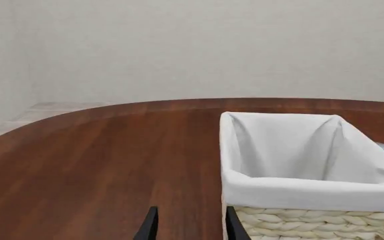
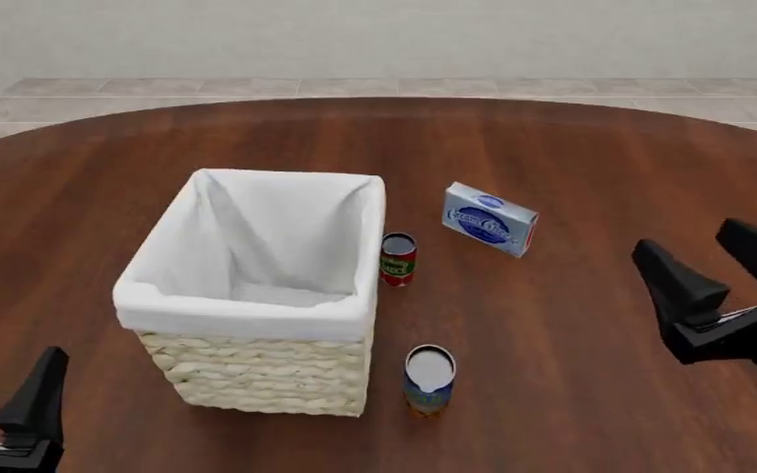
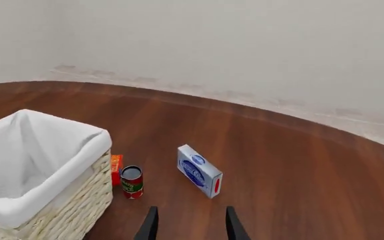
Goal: Pick up the alphabet soup and put it in the basket.
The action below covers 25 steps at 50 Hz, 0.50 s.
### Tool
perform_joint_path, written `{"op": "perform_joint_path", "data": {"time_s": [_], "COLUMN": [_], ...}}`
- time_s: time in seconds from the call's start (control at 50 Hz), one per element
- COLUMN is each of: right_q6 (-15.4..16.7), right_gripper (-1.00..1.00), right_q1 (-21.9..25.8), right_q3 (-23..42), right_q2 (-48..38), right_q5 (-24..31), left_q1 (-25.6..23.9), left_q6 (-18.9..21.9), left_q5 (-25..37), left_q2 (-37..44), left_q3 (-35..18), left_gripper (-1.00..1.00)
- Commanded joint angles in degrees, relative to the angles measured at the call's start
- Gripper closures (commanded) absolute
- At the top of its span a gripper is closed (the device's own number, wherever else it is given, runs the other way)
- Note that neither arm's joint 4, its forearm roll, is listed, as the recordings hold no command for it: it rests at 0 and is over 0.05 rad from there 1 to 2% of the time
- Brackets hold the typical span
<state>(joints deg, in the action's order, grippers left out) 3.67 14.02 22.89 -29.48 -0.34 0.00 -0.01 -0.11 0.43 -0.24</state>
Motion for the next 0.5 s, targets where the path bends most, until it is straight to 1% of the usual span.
{"op": "perform_joint_path", "data": {"time_s": [0.02,0.04,0.06,0.08,0.12,0.22,0.26,0.3,0.34,0.36,0.38,0.4,0.42,0.44,0.5], "right_q6": [0.9,0.9,1.3,2.5,3.4,3.7,3.6,2.5,2.8,3.6,3.2,2.5,2.5,2.2,2.5], "right_gripper": [-1.0,-1.0,-1.0,-1.0,-1.0,-1.0,-1.0,-1.0,-1.0,-1.0,-1.0,-1.0,-1.0,-1.0,-1.0], "right_q1": [4.9,4.9,6.1,6.1,6.9,9.9,9.9,11.9,11.9,12.5,12.3,12.9,14.3,14.6,15.3], "right_q3": [4.3,4.3,4.4,4.6,5.2,6.4,6.6,7.2,7.2,7.1,7.2,7.5,7.7,7.8,7.7], "right_q2": [-11.0,-11.0,-10.7,-10.9,-12.8,-14.7,-15.1,-16.7,-17.0,-17.3,-17.4,-18.1,-18.7,-19.2,-19.7], "right_q5": [-2.8,-2.8,-3.1,-3.2,-3.3,-3.5,-3.5,-3.3,-3.6,-3.8,-3.7,-3.5,-3.4,-3.2,-3.3], "left_q1": [0.0,0.0,0.0,0.0,0.0,0.0,0.0,0.0,0.0,0.0,0.0,0.0,0.0,0.0,0.0], "left_q6": [0.0,0.0,0.0,0.0,0.0,0.0,0.0,0.0,0.0,0.0,0.0,0.0,0.0,0.0,0.0], "left_q5": [0.0,0.0,0.0,0.0,0.0,0.0,0.0,0.0,0.0,0.0,0.0,0.0,0.0,0.0,0.0], "left_q2": [0.0,0.0,0.0,0.0,0.0,0.0,0.0,0.0,0.0,0.0,0.0,0.0,0.0,0.0,0.0], "left_q3": [0.0,0.0,0.0,0.0,0.0,0.0,0.0,0.0,0.0,0.0,0.0,0.0,0.0,0.0,0.0], "left_gripper": [-1.0,-1.0,-1.0,-1.0,-1.0,-1.0,-1.0,-1.0,-1.0,-1.0,-1.0,-1.0,-1.0,-1.0,-1.0]}}
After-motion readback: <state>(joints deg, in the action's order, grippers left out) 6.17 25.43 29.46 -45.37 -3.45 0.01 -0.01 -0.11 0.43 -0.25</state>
